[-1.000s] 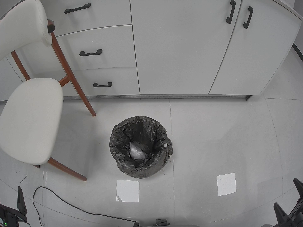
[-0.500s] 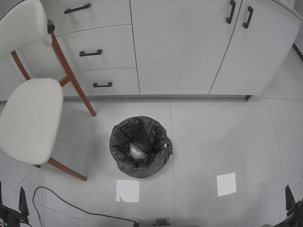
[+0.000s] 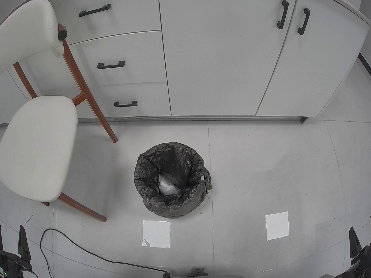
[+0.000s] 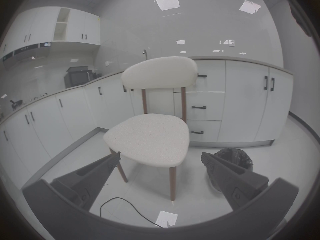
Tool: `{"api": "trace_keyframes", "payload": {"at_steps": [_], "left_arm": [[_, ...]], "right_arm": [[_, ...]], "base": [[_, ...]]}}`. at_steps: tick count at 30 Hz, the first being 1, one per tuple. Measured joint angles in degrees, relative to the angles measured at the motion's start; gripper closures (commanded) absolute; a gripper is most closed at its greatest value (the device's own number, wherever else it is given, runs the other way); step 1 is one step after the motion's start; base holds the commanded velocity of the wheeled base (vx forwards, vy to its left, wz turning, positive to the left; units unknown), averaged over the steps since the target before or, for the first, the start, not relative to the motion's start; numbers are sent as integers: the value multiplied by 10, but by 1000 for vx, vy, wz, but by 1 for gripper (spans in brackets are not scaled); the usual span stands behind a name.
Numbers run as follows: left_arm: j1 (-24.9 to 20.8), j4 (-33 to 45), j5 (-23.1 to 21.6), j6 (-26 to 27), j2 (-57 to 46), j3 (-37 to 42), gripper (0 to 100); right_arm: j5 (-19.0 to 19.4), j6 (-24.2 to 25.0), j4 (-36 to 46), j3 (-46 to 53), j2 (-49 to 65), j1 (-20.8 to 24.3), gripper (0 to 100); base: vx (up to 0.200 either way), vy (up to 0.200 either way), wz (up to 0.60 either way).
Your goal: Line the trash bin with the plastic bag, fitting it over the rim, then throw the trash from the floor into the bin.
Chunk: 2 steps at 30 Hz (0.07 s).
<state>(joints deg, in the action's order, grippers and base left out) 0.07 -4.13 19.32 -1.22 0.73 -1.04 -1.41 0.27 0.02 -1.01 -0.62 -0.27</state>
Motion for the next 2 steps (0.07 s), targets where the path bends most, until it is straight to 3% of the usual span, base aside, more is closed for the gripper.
{"api": "trace_keyframes", "payload": {"at_steps": [2], "left_arm": [[0,0,14,9,0,0,0]], "right_arm": [[0,0,0,0,0,0,0]], "base": [[0,0,0]]}}
